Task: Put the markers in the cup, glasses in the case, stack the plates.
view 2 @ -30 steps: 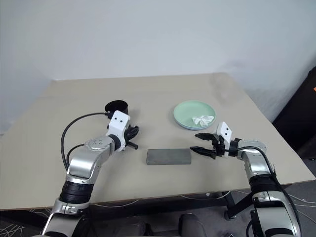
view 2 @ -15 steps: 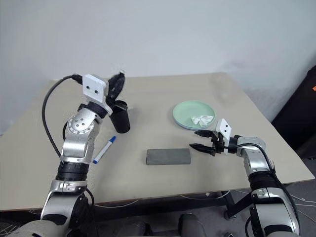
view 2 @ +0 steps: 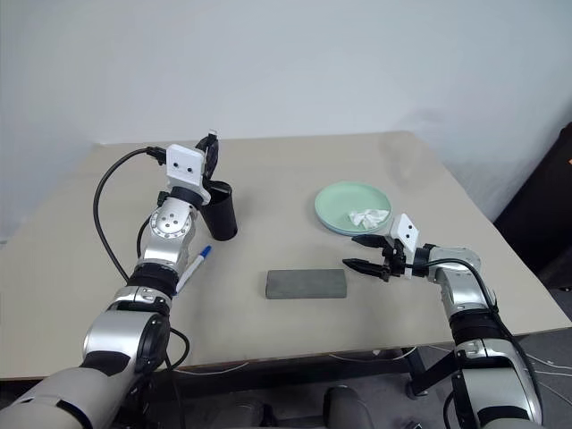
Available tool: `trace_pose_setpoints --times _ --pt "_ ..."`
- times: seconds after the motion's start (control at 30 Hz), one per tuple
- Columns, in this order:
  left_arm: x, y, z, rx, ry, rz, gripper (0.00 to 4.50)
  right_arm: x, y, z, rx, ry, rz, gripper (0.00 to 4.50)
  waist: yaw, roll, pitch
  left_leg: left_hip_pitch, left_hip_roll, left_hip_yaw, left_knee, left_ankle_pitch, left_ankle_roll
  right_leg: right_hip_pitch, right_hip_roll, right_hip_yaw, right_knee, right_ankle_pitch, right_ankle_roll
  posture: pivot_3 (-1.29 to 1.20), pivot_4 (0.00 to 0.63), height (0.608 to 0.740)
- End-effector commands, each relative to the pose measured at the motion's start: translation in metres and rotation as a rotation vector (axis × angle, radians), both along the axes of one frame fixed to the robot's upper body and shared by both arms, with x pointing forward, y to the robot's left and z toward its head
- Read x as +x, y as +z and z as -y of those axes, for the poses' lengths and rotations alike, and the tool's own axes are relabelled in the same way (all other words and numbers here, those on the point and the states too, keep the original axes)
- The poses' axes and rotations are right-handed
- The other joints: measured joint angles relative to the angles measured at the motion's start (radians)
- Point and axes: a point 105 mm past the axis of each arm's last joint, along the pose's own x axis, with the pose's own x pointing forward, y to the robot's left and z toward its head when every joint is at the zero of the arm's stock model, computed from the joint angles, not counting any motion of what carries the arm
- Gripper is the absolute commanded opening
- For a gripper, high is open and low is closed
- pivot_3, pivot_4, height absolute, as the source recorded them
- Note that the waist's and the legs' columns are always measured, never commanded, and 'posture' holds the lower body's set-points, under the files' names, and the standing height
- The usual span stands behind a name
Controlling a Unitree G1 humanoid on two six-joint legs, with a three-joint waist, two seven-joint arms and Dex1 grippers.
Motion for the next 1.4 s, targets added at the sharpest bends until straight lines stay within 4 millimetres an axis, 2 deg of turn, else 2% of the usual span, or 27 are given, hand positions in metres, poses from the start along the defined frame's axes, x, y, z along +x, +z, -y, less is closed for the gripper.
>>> trace_pose_setpoints --times 0.03,0.17,0.43,0.73,0.87,0.97,1.07,1.2,1.33,1.4 --pt "0.004 0.018 0.007 0.02 -0.01 0.058 0.12 0.005 0.019 -0.002 0.014 0.007 0.067 3.26 -0.001 0.0 0.0 0.0 0.0 0.0 0.0 0.0 0.0 0.0 0.0 0.0 0.0 0.0 0.0 0.0 0.0 0.74" --pt "0.006 0.017 0.008 0.022 -0.011 0.048 0.12 0.005 0.019 -0.001 0.014 0.004 0.067 3.26 -0.001 0.0 0.0 0.0 0.0 0.0 0.0 0.0 0.0 0.0 0.0 0.0 0.0 0.0 0.0 0.0 0.0 0.74" --pt "0.008 0.018 0.007 0.004 -0.003 0.049 2.77 0.003 0.016 0.0 0.013 0.001 0.062 3.26 -0.001 0.0 0.0 0.0 0.0 0.0 0.0 0.0 -0.001 0.0 0.0 -0.001 0.0 0.0 0.0 0.0 0.0 0.74" --pt "0.008 0.032 0.006 -0.071 -0.03 0.063 2.77 0.004 0.015 0.0 0.013 0.003 0.06 3.26 -0.001 0.0 0.0 0.0 0.0 0.0 0.0 0.0 -0.001 0.0 0.0 -0.001 0.0 0.0 0.0 0.0 0.0 0.74" --pt "0.008 0.05 -0.001 -0.237 -0.113 0.026 2.77 0.003 0.013 0.0 0.013 0.002 0.057 3.26 -0.001 0.0 0.0 0.0 0.0 0.0 0.0 0.0 -0.001 -0.001 0.0 -0.001 0.0 0.0 0.0 0.0 0.0 0.74" --pt "-0.007 0.061 0.007 -0.257 -0.283 -0.017 2.77 0.003 0.011 0.001 0.011 0.002 0.052 3.26 -0.003 0.0 0.0 -0.001 0.0 0.0 0.0 -0.001 -0.001 -0.002 0.0 0.0 0.0 0.0 0.0 0.0 0.0 0.74" --pt "-0.037 0.065 0.016 -0.223 -0.472 -0.059 2.77 0.003 0.009 0.0 0.009 0.006 0.046 3.26 -0.007 0.001 0.0 0.0 0.001 0.0 -0.001 -0.002 -0.002 -0.002 0.0 0.001 0.002 0.0 0.0 0.0 0.0 0.74" --pt "-0.065 0.045 0.008 -0.155 -0.569 -0.208 2.77 0.005 0.009 -0.001 0.009 0.011 0.047 3.26 -0.005 0.001 0.0 0.001 0.001 0.0 -0.001 -0.002 -0.002 -0.001 0.002 0.0 0.002 0.0 0.0 0.0 0.0 0.74" --pt "-0.082 0.02 -0.001 -0.078 -0.592 -0.36 2.77 0.007 0.009 -0.002 0.009 0.014 0.048 3.26 -0.005 0.001 0.0 0.002 0.002 0.0 0.0 -0.002 -0.002 -0.001 0.002 0.001 0.002 -0.001 -0.002 0.0 0.0 0.74" --pt "-0.087 0.007 -0.013 -0.059 -0.569 -0.438 2.77 0.006 0.008 -0.002 0.008 0.02 0.047 3.26 -0.004 0.0 0.0 0.002 0.002 0.0 0.0 -0.002 -0.002 -0.001 0.001 0.001 0.002 -0.001 -0.002 0.0 0.0 0.74"
